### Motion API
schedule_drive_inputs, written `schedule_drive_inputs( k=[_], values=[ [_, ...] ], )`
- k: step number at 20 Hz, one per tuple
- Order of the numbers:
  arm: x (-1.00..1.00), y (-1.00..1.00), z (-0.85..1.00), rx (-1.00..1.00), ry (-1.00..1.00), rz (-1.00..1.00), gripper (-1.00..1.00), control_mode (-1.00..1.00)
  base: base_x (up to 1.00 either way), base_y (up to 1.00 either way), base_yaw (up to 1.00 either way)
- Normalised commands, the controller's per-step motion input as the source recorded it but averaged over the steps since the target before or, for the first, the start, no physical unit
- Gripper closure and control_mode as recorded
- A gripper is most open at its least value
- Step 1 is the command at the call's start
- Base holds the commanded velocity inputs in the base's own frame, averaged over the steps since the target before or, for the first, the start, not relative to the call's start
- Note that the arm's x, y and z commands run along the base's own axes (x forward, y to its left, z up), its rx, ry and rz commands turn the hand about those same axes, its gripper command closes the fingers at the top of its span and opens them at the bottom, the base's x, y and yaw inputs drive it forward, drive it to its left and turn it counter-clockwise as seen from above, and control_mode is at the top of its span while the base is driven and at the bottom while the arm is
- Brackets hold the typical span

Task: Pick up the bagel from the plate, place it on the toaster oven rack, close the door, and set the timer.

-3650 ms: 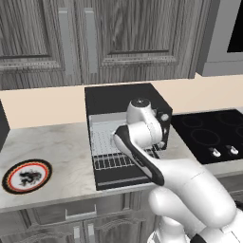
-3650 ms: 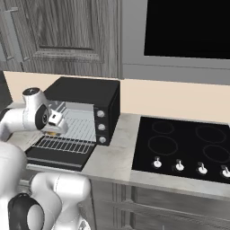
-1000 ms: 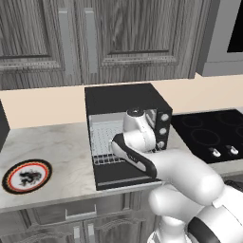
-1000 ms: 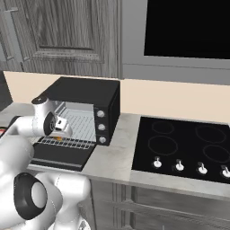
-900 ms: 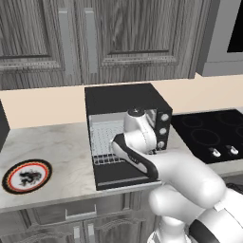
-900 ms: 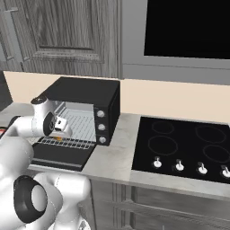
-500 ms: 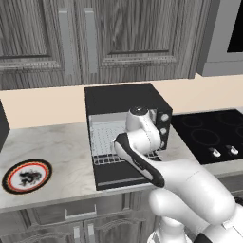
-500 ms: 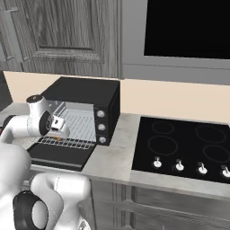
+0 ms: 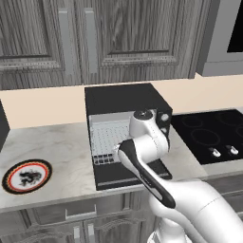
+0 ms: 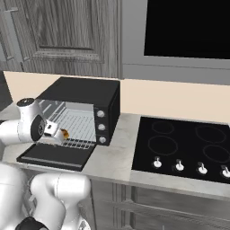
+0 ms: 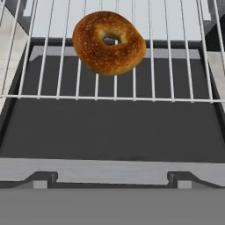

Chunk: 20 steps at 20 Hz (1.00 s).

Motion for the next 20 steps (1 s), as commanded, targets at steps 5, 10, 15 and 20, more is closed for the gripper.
schedule_drive_inputs(
  k=[5, 10, 15, 20],
  values=[
    [-0.35, -0.01, -0.19, 0.00, 0.00, 0.00, -1.00, -1.00, 0.00, 0.00, 0.00],
    [-0.02, 0.00, -0.15, 0.00, -0.01, 0.00, -1.00, -1.00, 0.00, 0.00, 0.00],
    [0.14, -0.05, 0.00, 0.00, -0.02, 0.00, -1.00, -1.00, 0.00, 0.00, 0.00],
    [0.10, -0.03, -0.01, 0.00, -0.01, 0.00, -1.00, -1.00, 0.00, 0.00, 0.00]
  ],
)
